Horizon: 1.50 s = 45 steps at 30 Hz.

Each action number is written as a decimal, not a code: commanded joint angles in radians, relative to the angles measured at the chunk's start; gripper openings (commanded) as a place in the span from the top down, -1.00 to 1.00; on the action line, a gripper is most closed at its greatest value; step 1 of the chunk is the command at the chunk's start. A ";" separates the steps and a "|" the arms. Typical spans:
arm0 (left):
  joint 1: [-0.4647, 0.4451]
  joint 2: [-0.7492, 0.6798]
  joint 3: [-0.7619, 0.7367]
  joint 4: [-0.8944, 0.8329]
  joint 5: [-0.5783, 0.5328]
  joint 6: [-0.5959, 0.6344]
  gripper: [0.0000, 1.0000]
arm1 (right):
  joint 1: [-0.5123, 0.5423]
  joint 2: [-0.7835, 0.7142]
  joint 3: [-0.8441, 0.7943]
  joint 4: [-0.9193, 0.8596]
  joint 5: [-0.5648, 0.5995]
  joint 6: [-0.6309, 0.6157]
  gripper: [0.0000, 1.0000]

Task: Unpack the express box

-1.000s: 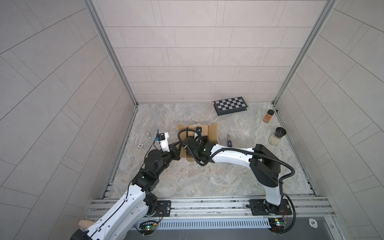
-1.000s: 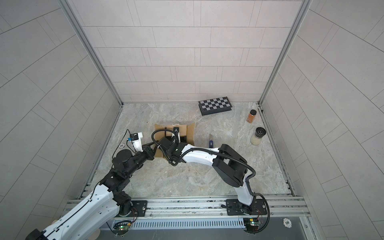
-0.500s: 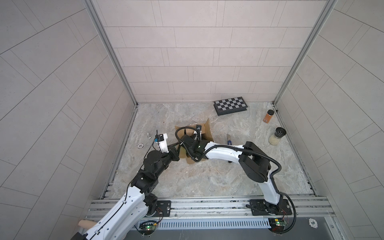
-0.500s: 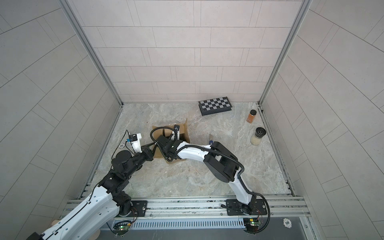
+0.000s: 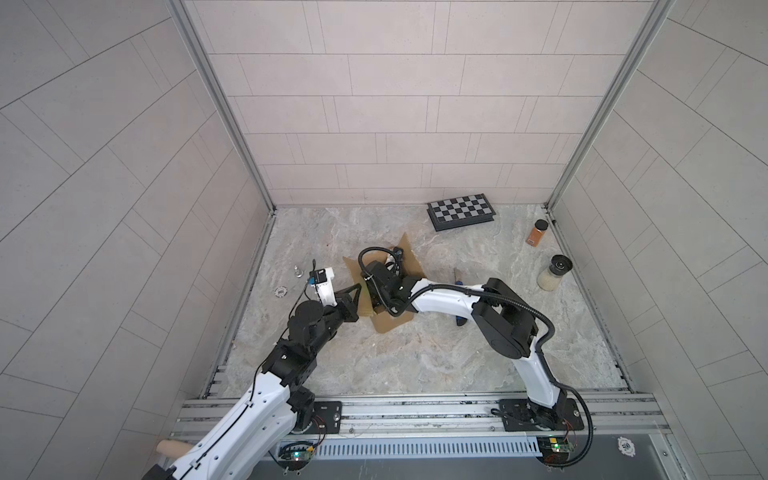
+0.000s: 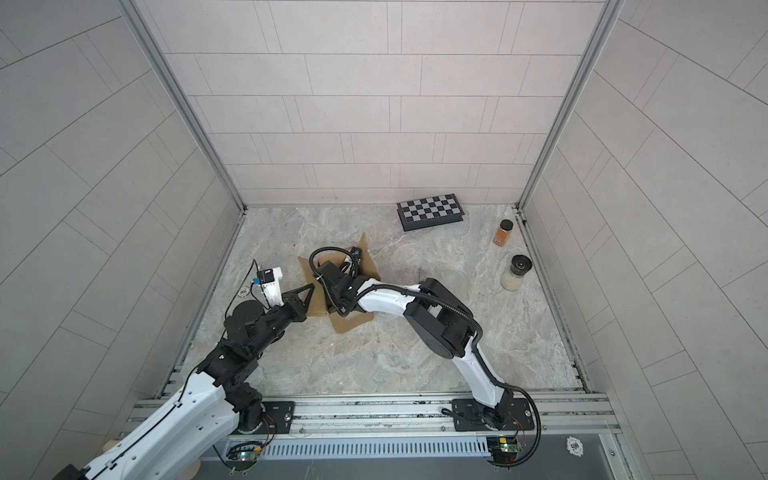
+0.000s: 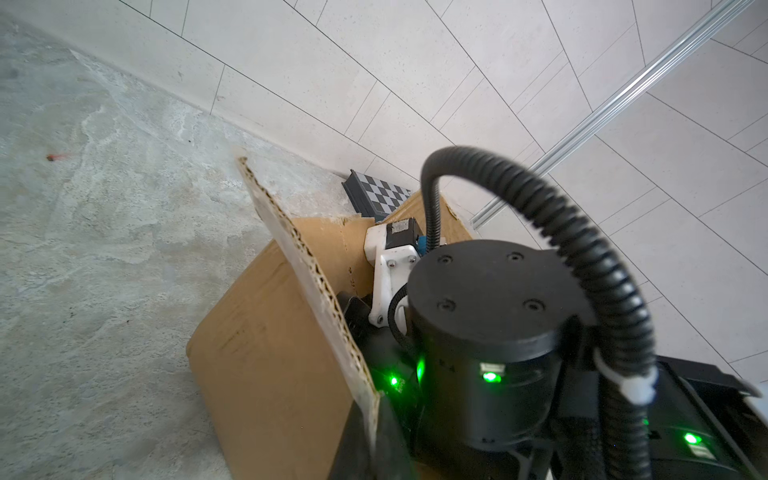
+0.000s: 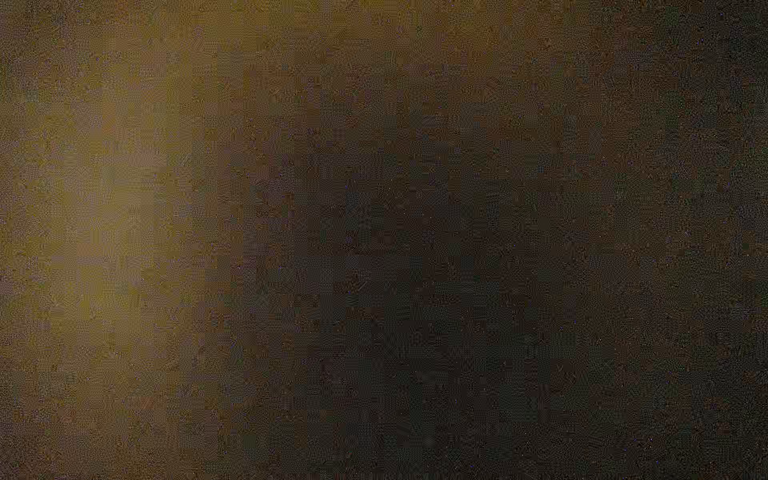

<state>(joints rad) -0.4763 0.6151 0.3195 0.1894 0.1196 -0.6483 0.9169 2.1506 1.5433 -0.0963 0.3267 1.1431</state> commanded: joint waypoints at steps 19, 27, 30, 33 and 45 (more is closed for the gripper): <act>-0.018 0.040 0.064 -0.191 -0.153 -0.027 1.00 | -0.015 -0.378 -0.092 0.173 -0.197 -0.221 1.00; -0.018 0.038 0.076 -0.186 -0.155 -0.022 1.00 | 0.006 -0.384 -0.052 -0.123 -0.194 -0.257 0.91; -0.018 0.038 0.086 -0.179 -0.161 -0.023 1.00 | 0.030 -0.406 -0.084 -0.227 -0.164 -0.266 0.65; -0.054 0.025 0.050 -0.100 -0.121 -0.051 1.00 | 0.047 -0.407 -0.126 -0.307 -0.171 -0.222 0.40; -0.106 -0.120 -0.145 -0.163 -0.087 -0.242 0.99 | 0.115 -0.399 -0.291 -0.407 -0.132 -0.189 -0.03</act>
<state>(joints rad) -0.5766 0.5018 0.2283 0.1833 0.0093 -0.8455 1.0237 1.7676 1.3037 -0.4377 0.1547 0.9207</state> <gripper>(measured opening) 0.056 0.513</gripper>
